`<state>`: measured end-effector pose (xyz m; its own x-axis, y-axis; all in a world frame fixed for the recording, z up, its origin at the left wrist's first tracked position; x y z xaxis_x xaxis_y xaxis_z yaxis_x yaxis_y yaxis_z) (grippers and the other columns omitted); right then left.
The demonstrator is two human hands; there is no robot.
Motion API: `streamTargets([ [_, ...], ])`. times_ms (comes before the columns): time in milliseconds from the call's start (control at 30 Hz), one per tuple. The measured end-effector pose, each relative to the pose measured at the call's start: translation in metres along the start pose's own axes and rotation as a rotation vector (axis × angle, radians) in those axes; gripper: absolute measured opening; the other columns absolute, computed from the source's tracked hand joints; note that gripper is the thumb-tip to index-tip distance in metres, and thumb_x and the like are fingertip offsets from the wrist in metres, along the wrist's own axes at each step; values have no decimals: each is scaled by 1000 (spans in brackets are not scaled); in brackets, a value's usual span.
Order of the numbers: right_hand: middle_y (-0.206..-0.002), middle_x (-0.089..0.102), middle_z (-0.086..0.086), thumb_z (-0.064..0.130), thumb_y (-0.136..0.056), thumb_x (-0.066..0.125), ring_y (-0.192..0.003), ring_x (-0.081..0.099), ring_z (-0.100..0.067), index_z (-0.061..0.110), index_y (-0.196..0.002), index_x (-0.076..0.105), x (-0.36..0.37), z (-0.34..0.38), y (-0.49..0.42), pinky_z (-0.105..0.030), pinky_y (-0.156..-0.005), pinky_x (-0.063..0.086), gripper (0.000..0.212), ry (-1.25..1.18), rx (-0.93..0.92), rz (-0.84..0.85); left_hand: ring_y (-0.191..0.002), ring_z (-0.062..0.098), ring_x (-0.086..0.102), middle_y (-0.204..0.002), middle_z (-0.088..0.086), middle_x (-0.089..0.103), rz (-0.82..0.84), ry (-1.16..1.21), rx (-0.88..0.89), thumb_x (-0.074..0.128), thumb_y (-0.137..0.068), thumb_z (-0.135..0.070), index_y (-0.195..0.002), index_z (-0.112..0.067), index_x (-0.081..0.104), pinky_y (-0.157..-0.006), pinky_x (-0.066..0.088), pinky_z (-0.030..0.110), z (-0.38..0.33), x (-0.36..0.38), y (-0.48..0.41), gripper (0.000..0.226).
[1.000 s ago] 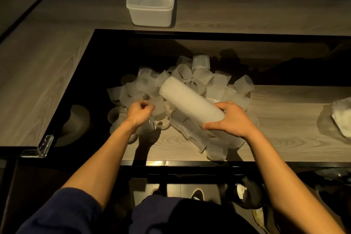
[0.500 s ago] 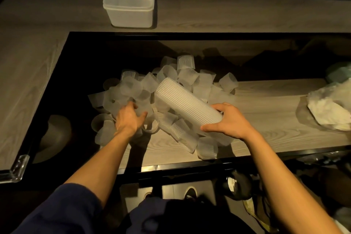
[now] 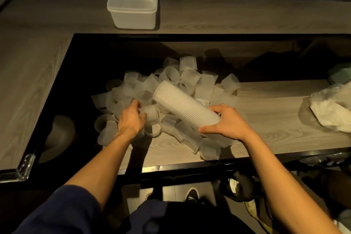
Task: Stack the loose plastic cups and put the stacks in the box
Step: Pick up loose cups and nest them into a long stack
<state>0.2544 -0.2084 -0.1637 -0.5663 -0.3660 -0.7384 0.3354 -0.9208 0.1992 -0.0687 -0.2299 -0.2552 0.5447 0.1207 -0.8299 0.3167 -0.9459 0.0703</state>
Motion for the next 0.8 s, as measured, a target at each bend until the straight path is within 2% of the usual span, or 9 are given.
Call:
streamTargets([
  [100,-110,57,4,47,-61,94,-100,56,-13,31,-125,66,-1,0,0,-28,-81,50,71,4,-8,-3,-103,29,66,-111,8,67,134,-67,-16,63,-97,-33,-140,-26,47,-86,56,44,-1,4,-3,46],
  [167,-110,57,4,47,-61,93,-100,56,-12,32,-126,66,0,0,0,-28,-81,50,72,2,-7,-3,-105,29,66,-116,10,69,182,-88,-42,61,-99,-35,-142,-26,48,-85,55,42,1,7,-4,46],
  [333,-111,57,5,48,-60,93,-100,56,-11,32,-128,66,-1,-6,1,-26,-78,47,75,0,2,3,-102,29,67,-114,10,69,158,-89,-68,61,-98,-37,-143,-23,43,-85,55,43,-2,11,-3,50],
  [467,-110,57,5,46,-61,94,-101,56,-12,32,-126,67,-1,-9,2,-25,-79,47,72,-13,8,-2,-108,32,65,-120,12,67,169,-143,-65,59,-99,-40,-146,-24,39,-86,54,45,-3,13,-5,54],
  [633,-110,58,4,45,-62,94,-100,56,-12,33,-127,66,-1,-9,2,-22,-76,44,72,-13,7,-5,-99,29,66,-116,11,68,195,-218,-26,62,-97,-37,-136,-25,51,-80,58,42,-7,14,-4,43],
  [733,-111,58,3,44,-62,94,-101,56,-13,34,-125,66,1,-8,2,-24,-79,46,69,-21,3,7,-91,24,66,-109,7,69,205,-266,-11,67,-95,-33,-118,-23,64,-78,60,39,-5,14,-4,25],
  [800,-111,59,2,44,-63,94,-102,56,-13,38,-119,65,0,-7,3,-27,-82,49,64,-21,-2,8,-90,24,66,-104,6,69,214,-295,-8,70,-93,-33,-111,-22,67,-80,60,40,-4,14,-2,22],
])
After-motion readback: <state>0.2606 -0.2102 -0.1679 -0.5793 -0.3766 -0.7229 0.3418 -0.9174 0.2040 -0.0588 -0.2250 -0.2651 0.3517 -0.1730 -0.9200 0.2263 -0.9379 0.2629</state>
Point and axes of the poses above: each hand's wrist, its own y-axis away from the middle knuckle, its own x-axis out of the palm, z = x × y, the point moved 3 cm from there along -y, towards the middle knuckle
